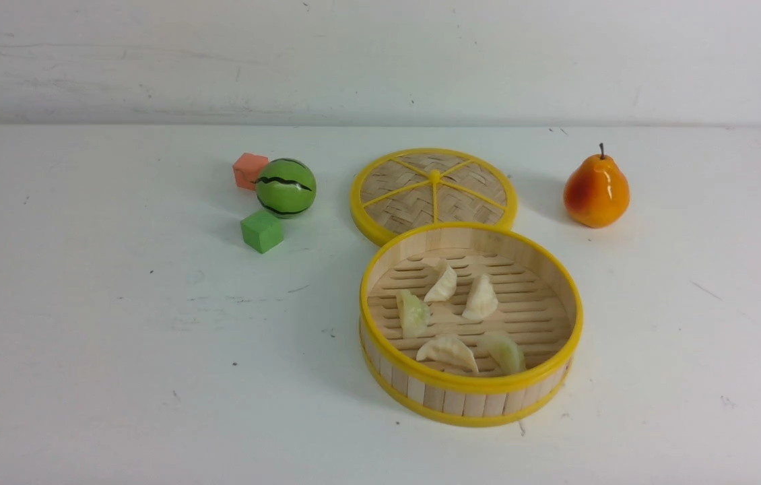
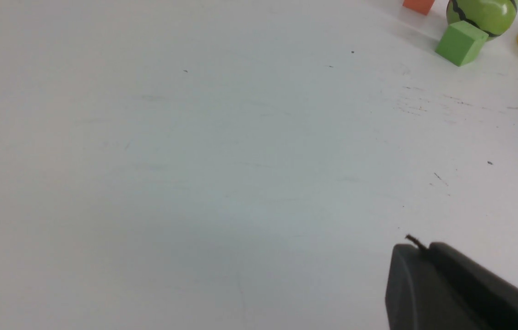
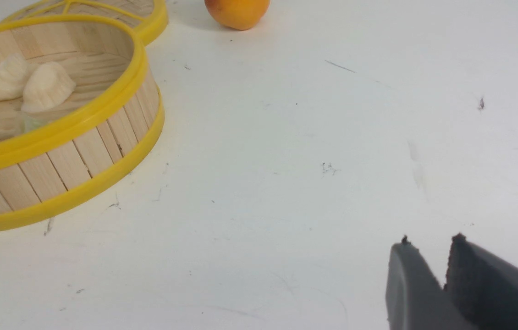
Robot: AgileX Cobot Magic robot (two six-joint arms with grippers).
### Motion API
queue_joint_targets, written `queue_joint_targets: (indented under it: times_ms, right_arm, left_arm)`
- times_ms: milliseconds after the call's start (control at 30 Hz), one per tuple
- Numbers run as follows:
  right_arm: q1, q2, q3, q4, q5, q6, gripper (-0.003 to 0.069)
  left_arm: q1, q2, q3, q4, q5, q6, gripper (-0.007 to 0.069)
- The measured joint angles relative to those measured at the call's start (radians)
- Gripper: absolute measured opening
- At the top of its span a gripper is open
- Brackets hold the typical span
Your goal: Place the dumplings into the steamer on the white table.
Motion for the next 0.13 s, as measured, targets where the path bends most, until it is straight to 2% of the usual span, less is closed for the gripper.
queue_joint_targets:
  times_ms: [133]
  right_arm:
    - [0.0, 0.0, 0.0, 0.0, 0.0, 0.0, 0.0135]
  left_arm:
    - [0.0, 0.0, 0.0, 0.0, 0.0, 0.0, 0.0024]
